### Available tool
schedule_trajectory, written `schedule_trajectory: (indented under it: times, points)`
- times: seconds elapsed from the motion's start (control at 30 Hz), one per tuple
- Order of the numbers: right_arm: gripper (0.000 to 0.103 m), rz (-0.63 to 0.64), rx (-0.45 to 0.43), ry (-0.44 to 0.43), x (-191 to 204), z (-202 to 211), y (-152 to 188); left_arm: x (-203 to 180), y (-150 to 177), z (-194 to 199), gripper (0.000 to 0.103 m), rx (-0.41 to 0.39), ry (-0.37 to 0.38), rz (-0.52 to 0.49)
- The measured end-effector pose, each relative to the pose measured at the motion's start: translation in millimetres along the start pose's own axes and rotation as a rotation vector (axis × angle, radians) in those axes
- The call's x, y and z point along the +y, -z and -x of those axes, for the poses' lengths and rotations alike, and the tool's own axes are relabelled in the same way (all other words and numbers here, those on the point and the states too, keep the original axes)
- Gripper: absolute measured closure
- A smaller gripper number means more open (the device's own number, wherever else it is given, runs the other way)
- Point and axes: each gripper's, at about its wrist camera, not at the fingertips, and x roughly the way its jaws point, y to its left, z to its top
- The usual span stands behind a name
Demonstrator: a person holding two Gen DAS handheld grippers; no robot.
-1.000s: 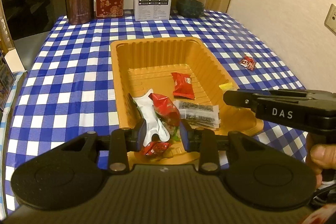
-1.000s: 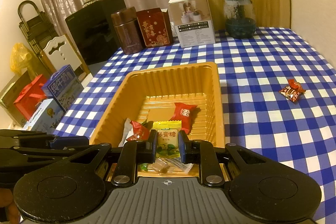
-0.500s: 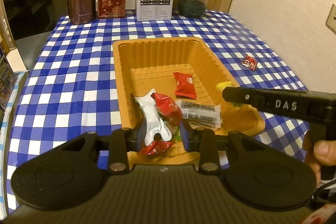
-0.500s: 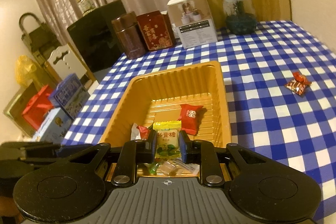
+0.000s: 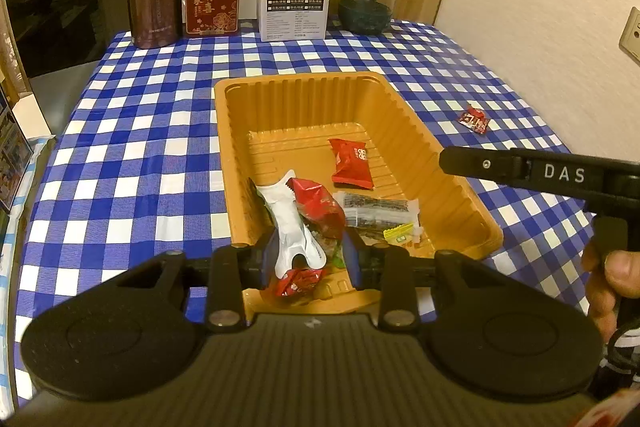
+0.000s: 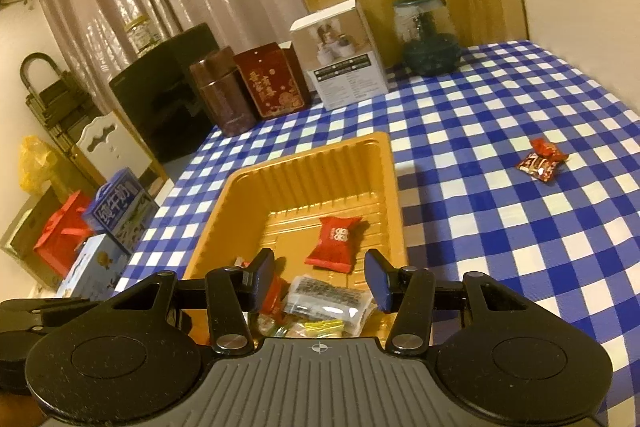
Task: Organize snacks
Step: 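Open both grippers to release the candies into the tray, then move both grippers from the tray back to the last red candies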
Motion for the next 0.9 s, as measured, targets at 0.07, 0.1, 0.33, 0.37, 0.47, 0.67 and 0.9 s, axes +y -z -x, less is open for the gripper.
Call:
schedule_trajectory:
  times: [0.07, 0.1, 0.33, 0.37, 0.47, 0.67, 0.9]
  points:
    - [0.053, -0.004, -0.001, 0.003, -1.2, 0.7, 0.0, 0.0, 0.0, 0.1, 0.072, 0.0, -0.001, 0.0]
    - [0.053, -0.004, -0.002, 0.006, -1.5, 1.1, -0.1, 0.0, 0.0, 0.2, 0.072, 0.0, 0.0, 0.0]
    - [0.053, -0.015, -0.017, 0.023, -5.7, 5.9, -0.6, -1.0, -2.0, 2.1, 0.072, -0.006, -0.001, -0.004]
    - [0.053, -0.018, -0.02, 0.026, -6.6, 6.7, -1.1, -1.6, -2.6, 2.8, 0.072, -0.007, -0.001, -0.006]
    - [0.053, -0.028, -0.029, 0.042, -11.1, 10.2, -1.7, -3.7, -4.7, 3.8, 0.072, -0.009, 0.001, -0.012]
    - [0.053, -0.046, -0.051, 0.074, -23.2, 21.1, -3.0, -11.7, -9.3, 4.4, 0.071, -0.014, 0.012, -0.031]
    - [0.053, -0.081, -0.074, 0.12, -43.4, 35.9, -5.0, -28.0, -19.4, 2.6, 0.069, -0.024, 0.032, -0.066]
